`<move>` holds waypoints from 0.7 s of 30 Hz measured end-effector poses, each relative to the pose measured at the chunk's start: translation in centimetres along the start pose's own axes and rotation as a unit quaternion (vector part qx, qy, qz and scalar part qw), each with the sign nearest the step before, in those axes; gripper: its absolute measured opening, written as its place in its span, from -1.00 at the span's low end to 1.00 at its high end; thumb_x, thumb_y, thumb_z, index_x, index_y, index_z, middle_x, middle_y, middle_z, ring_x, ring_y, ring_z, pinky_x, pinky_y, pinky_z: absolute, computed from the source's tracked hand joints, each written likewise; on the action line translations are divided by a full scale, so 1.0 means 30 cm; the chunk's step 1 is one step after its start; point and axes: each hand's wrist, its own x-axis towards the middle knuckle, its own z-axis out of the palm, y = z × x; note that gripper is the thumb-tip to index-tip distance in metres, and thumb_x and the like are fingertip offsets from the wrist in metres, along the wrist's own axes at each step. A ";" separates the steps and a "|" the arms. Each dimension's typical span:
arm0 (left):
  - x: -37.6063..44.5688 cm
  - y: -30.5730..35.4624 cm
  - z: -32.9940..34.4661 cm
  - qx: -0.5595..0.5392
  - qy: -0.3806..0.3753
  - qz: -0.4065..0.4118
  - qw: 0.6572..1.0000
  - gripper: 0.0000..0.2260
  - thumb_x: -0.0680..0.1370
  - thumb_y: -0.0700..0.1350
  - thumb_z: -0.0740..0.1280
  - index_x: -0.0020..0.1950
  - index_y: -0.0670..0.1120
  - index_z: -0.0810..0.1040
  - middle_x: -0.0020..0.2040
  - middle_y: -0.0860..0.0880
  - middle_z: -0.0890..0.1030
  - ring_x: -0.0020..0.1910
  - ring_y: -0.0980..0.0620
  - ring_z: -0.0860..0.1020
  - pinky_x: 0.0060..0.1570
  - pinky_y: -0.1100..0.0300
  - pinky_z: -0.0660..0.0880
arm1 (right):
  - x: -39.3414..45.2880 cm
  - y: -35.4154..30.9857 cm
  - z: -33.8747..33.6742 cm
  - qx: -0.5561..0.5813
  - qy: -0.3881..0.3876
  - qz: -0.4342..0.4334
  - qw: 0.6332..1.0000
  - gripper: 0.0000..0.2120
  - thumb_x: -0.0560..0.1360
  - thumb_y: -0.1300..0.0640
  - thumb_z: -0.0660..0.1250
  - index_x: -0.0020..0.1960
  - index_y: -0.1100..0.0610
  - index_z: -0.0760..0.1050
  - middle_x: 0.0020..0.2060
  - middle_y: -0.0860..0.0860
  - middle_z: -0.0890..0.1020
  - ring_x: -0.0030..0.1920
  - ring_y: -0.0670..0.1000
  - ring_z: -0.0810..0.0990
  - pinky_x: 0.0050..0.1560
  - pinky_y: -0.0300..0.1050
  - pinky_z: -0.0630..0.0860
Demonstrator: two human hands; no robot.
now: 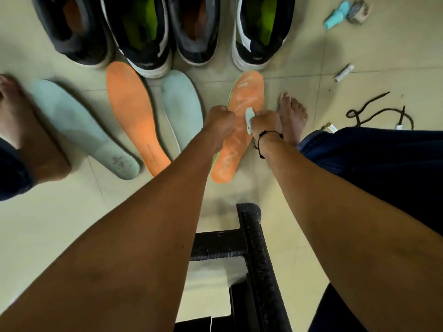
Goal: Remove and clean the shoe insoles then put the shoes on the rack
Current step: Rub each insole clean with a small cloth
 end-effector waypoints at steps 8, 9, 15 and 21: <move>-0.362 0.037 -0.147 -0.127 0.045 0.096 0.986 -0.84 0.42 -0.33 0.19 -0.30 -0.16 0.50 -0.35 -0.09 0.53 -0.48 0.09 0.46 -0.40 0.29 0.42 | -0.369 -0.141 -0.115 0.080 0.070 -0.129 0.986 -0.83 0.46 0.28 0.26 -0.27 0.25 0.56 -0.31 0.18 0.52 -0.20 0.12 0.49 -0.34 -0.17 0.35; -0.417 0.042 -0.176 -0.148 0.049 0.116 0.981 -0.78 0.44 -0.38 0.14 -0.31 -0.16 0.49 -0.38 -0.07 0.53 -0.51 0.11 0.46 -0.40 0.28 0.42 | -0.438 -0.162 -0.133 0.102 0.072 -0.149 0.981 -0.80 0.46 0.24 0.28 -0.33 0.22 0.52 -0.37 0.13 0.49 -0.29 0.08 0.46 -0.41 -0.21 0.32; -0.783 0.113 -0.339 -0.292 0.054 0.242 0.924 -0.77 0.49 -0.40 0.11 -0.28 -0.15 0.41 -0.37 -0.10 0.40 -0.41 0.03 0.36 -0.37 0.20 0.30 | -0.853 -0.291 -0.257 0.177 0.055 -0.293 0.938 -0.80 0.30 0.17 0.29 -0.39 0.31 0.45 -0.48 0.07 0.37 -0.36 0.04 0.33 -0.41 -0.18 0.20; -1.218 0.154 -0.474 -0.432 -0.021 0.359 0.827 -0.73 0.59 -0.02 0.16 -0.03 -0.20 0.54 -0.15 -0.14 0.62 -0.16 -0.08 0.59 -0.16 0.09 0.53 | -1.303 -0.401 -0.437 0.163 0.066 -0.467 0.867 -0.88 0.21 0.26 0.25 -0.32 0.28 0.54 -0.45 0.03 0.50 -0.36 0.02 0.44 -0.32 -0.11 0.34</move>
